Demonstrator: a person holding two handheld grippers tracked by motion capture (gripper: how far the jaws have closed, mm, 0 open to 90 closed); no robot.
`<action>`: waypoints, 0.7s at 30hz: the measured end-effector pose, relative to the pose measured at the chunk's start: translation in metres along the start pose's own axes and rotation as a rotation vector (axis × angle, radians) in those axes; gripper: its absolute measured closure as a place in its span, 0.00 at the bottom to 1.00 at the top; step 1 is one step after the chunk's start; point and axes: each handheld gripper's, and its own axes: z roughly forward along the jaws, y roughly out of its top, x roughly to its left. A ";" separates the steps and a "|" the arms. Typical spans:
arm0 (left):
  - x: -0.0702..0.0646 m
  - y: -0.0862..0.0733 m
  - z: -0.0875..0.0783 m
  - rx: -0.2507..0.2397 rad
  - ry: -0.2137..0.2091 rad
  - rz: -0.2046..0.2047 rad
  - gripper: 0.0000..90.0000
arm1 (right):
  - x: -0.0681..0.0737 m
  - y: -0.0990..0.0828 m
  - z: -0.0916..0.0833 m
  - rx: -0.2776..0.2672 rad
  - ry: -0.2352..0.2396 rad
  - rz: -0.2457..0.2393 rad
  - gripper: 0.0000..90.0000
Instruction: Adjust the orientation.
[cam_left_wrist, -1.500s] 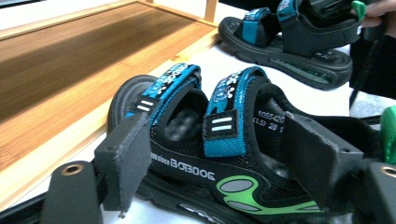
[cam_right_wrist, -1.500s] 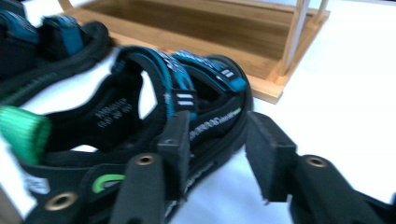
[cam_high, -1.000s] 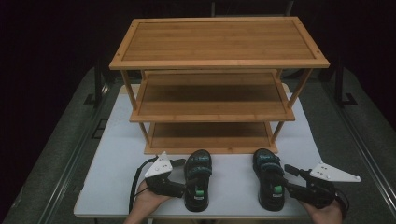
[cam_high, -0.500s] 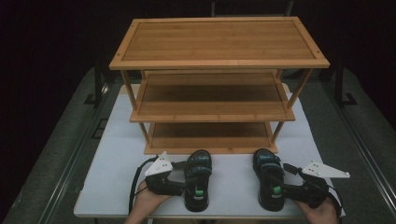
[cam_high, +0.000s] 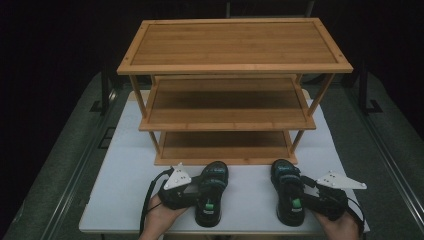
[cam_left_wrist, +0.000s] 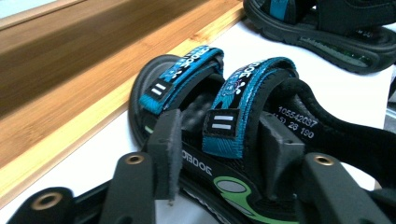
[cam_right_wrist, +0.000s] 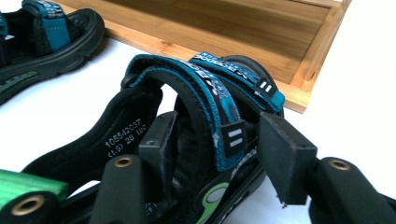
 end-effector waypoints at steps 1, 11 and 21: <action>0.000 0.000 0.000 0.000 0.000 0.000 0.63 | 0.000 0.000 0.000 0.000 0.000 0.000 0.53; 0.011 -0.005 -0.007 -0.006 -0.019 -0.021 0.78 | -0.007 -0.003 -0.001 0.018 -0.011 0.006 0.74; 0.012 -0.008 -0.008 -0.042 -0.034 -0.054 0.82 | -0.005 -0.002 -0.002 0.001 -0.027 0.008 0.85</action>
